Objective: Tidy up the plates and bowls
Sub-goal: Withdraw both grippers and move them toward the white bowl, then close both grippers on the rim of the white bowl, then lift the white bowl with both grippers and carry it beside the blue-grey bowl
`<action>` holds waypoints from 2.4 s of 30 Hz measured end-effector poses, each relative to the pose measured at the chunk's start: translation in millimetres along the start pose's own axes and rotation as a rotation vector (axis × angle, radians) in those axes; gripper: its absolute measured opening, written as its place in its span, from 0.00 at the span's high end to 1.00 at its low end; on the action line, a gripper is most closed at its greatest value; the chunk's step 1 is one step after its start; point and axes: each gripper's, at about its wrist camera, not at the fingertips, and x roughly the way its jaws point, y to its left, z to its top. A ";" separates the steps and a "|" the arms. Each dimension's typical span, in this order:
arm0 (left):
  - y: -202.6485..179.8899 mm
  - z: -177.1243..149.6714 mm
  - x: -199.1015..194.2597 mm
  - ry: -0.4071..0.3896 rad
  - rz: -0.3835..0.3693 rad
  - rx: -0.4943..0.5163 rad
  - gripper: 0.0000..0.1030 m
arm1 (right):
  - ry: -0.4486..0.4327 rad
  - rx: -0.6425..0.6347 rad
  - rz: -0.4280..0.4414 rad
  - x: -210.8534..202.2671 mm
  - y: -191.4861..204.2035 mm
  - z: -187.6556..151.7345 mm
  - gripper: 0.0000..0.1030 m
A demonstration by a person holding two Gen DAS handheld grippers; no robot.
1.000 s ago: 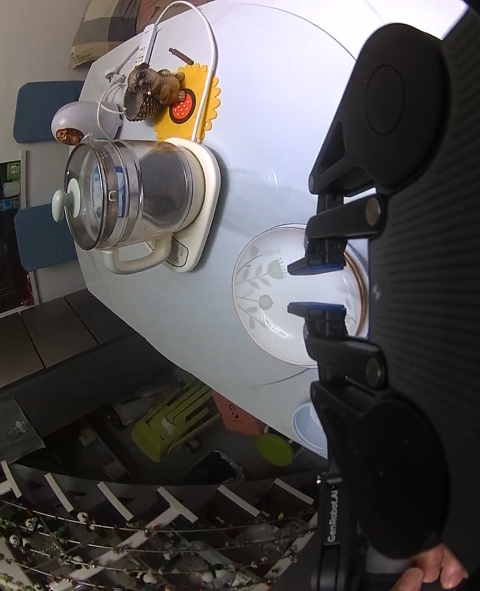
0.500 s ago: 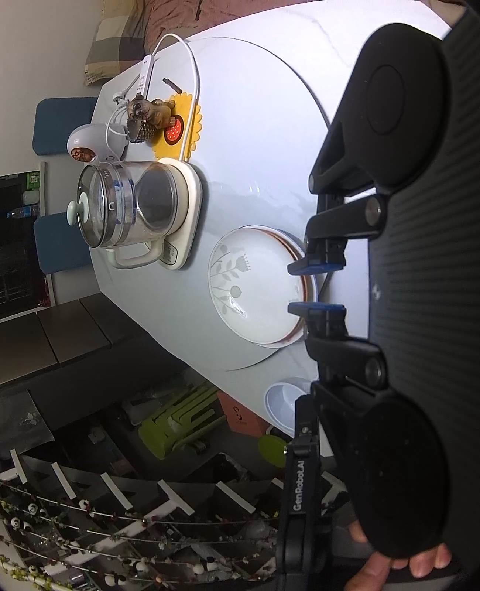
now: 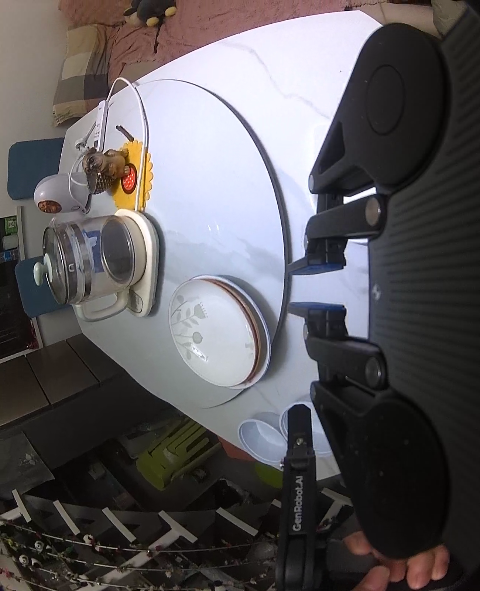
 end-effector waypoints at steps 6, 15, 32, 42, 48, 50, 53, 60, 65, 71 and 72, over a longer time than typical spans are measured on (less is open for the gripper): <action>-15.9 -2.2 34.0 0.070 -0.031 0.011 0.50 | 0.040 0.041 -0.046 6.0 -37.4 -7.7 0.80; -50.1 -6.4 105.5 0.214 -0.119 0.006 0.50 | 0.132 0.072 -0.064 34.0 -88.4 -12.2 0.68; -72.5 -23.4 190.6 0.359 -0.152 -0.081 0.66 | 0.335 0.083 -0.003 99.6 -144.8 -15.9 0.69; -77.0 -22.1 206.6 0.377 -0.145 -0.085 0.82 | 0.385 0.014 0.013 119.0 -146.7 -17.5 0.82; -76.5 -22.0 213.1 0.393 -0.151 -0.108 0.82 | 0.399 0.032 0.024 122.4 -150.0 -19.8 0.85; -75.2 -23.0 211.7 0.397 -0.157 -0.114 0.82 | 0.400 0.038 0.029 123.1 -150.3 -19.5 0.85; -69.5 -23.4 210.1 0.402 -0.160 -0.127 0.82 | 0.400 0.048 0.037 121.5 -151.3 -19.7 0.85; -60.9 -21.7 196.3 0.382 -0.167 -0.170 0.82 | 0.399 0.062 0.074 114.0 -145.0 -16.3 0.85; -46.7 -21.1 173.1 0.348 -0.166 -0.223 0.82 | 0.399 0.062 0.114 103.6 -131.6 -10.0 0.85; -28.6 -20.7 141.8 0.310 -0.167 -0.272 0.81 | 0.392 0.054 0.137 93.5 -104.8 0.2 0.84; -24.9 -20.0 137.1 0.303 -0.169 -0.278 0.81 | 0.386 0.046 0.139 92.2 -98.6 1.8 0.84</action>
